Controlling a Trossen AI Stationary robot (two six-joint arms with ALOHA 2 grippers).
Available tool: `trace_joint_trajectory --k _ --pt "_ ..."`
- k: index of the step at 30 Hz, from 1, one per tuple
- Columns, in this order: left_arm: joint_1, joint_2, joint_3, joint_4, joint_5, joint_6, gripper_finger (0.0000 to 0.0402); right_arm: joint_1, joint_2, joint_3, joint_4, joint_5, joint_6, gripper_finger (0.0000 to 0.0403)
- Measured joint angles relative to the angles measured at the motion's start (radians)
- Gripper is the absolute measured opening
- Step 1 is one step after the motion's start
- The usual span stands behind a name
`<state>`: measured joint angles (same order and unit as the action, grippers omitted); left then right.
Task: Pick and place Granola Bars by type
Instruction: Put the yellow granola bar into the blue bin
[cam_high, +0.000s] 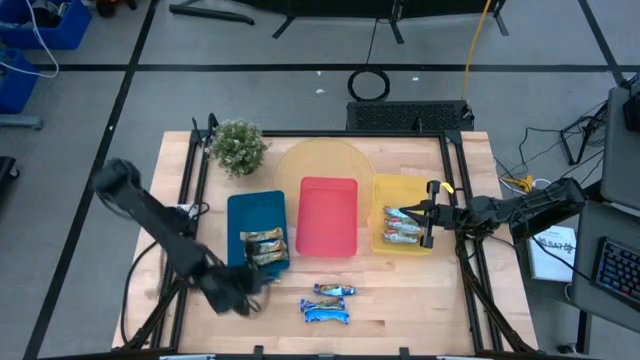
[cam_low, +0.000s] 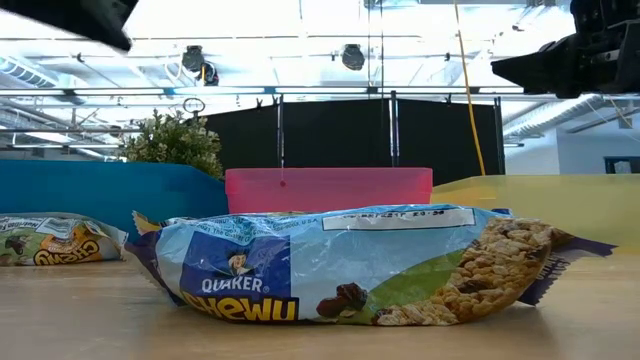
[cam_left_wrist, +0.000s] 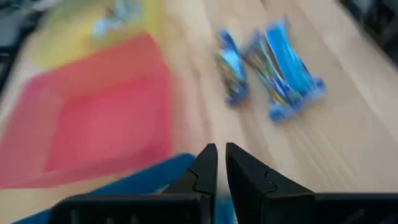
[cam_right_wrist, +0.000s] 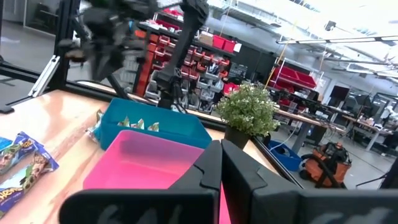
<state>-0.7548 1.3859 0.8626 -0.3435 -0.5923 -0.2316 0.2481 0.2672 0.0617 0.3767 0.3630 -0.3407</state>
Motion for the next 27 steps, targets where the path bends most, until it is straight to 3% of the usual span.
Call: trace_joint_trajectory --k 6,13,18,27 --pt "-0.013 0.262 0.187 -0.195 0.032 -0.113 0.0051 0.0 0.0 0.0 0.0 0.0 -0.001 0.0" --pt "-0.005 0.417 0.357 -0.309 0.152 -0.134 0.0132 0.0 0.0 0.0 0.003 -0.001 -0.016 0.0" --pt "-0.005 0.473 0.38 -0.423 0.226 -0.14 0.0178 0.0 0.0 -0.001 0.006 -0.001 -0.02 0.0" --pt "0.009 0.509 0.379 -0.433 0.191 -0.084 0.0199 0.0 0.0 -0.001 0.005 0.0 -0.02 0.0"
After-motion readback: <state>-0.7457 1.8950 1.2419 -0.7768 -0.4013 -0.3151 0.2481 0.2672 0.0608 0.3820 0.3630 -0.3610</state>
